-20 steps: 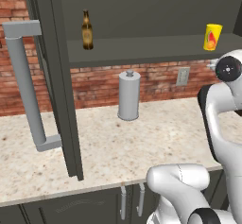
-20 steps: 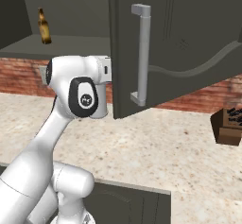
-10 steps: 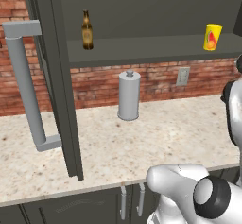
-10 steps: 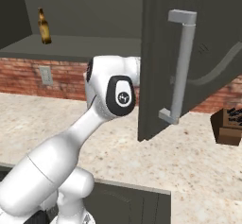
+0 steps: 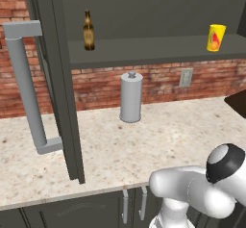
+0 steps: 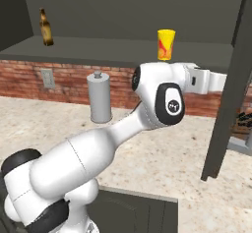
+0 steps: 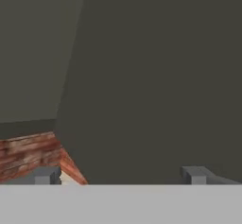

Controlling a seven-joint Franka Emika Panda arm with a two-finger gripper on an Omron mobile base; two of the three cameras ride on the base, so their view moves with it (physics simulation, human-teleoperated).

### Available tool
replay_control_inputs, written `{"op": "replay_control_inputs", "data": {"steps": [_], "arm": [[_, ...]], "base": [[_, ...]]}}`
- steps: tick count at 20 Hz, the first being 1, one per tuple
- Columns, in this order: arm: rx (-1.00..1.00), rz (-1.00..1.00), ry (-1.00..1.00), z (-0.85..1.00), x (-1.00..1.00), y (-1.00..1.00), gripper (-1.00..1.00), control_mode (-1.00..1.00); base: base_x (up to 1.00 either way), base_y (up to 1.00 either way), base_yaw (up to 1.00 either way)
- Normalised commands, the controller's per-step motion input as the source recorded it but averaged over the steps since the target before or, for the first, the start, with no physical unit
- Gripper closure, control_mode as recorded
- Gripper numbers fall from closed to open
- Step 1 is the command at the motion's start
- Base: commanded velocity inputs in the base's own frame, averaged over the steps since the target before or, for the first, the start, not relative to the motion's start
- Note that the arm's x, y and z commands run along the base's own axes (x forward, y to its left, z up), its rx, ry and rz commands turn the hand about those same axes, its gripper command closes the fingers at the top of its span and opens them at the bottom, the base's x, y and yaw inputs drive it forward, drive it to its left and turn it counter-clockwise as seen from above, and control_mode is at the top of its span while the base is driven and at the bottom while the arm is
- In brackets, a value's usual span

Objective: Open the cabinet directly in front. Then move the beer and the cup to the dining counter with the jar on it.

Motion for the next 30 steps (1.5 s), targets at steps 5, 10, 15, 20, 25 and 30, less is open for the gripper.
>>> {"op": "replay_control_inputs", "data": {"steps": [5, 10, 15, 20, 25, 30], "arm": [[0.01, 0.08, -0.02, 0.0, -0.27, -0.05, -1.0, -1.0], [-0.07, 0.14, -0.05, 0.0, -0.78, 1.0, -1.0, -1.0], [0.0, 0.12, -0.01, 0.29, -0.4, 1.0, -1.0, -1.0], [0.09, 0.1, 0.19, 0.69, -0.01, 0.97, -1.0, -1.0], [0.2, 0.16, 0.39, 0.41, 0.0, 0.55, -1.0, -1.0], [0.31, 0.21, 0.4, -0.02, 0.0, 0.16, -1.0, -1.0]], "base": [[0.0, 0.0, 0.0], [0.0, 0.0, 0.0], [0.0, 0.0, 0.0], [0.0, 0.0, 0.0], [0.0, 0.0, 0.0], [0.0, 0.0, 0.0]]}}
